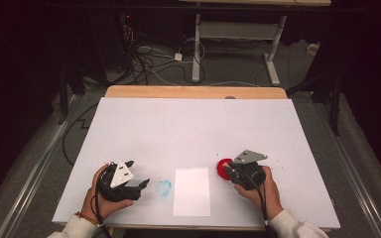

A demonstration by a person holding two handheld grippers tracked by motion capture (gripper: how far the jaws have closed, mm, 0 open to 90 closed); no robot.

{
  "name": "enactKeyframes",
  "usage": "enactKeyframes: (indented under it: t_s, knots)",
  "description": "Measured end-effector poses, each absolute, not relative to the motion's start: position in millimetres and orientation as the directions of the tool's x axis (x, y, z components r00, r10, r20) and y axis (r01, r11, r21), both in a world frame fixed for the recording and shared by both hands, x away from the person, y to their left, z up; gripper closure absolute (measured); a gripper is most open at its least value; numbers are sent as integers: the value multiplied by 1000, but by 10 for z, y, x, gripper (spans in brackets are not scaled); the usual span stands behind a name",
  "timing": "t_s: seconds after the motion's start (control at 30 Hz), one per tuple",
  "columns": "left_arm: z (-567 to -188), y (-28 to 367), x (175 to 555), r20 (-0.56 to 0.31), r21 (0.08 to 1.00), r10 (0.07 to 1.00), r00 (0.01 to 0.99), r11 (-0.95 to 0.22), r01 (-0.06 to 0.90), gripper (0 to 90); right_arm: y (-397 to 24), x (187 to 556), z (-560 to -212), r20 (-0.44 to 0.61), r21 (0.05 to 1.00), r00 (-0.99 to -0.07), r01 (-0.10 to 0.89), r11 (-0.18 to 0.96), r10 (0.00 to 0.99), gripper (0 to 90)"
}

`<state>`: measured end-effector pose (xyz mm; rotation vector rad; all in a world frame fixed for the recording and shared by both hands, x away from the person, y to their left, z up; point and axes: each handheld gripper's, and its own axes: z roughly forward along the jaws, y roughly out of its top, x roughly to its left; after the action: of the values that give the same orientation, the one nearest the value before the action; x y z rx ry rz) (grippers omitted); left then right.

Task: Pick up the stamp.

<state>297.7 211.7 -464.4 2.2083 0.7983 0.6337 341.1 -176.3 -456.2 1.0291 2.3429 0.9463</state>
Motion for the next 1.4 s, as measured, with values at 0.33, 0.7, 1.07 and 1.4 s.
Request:
enactKeyframes:
  t_s: [0.33, 0.7, 1.07, 1.4]
  knots:
    - [-4652, 2109, 2981, 199, 738, 690, 696, -573, 357, 213, -1781, 3426, -4588, -80, 730, -651, 478, 489, 755, 759]
    - [-4653, 2101, 2987, 192, 733, 683, 705, -577, 360, 234, -1812, 3452, -4583, -77, 723, -680, 466, 511, 729, 762]
    - [-4661, 2079, 2995, 203, 728, 673, 711, -589, 351, 234, -1817, 3487, -4545, -62, 701, -690, 484, 523, 721, 762]
    - [-4653, 2110, 3032, 201, 739, 681, 704, -577, 348, 228, -2019, 3437, -4165, -47, 770, -691, 435, 467, 721, 762]
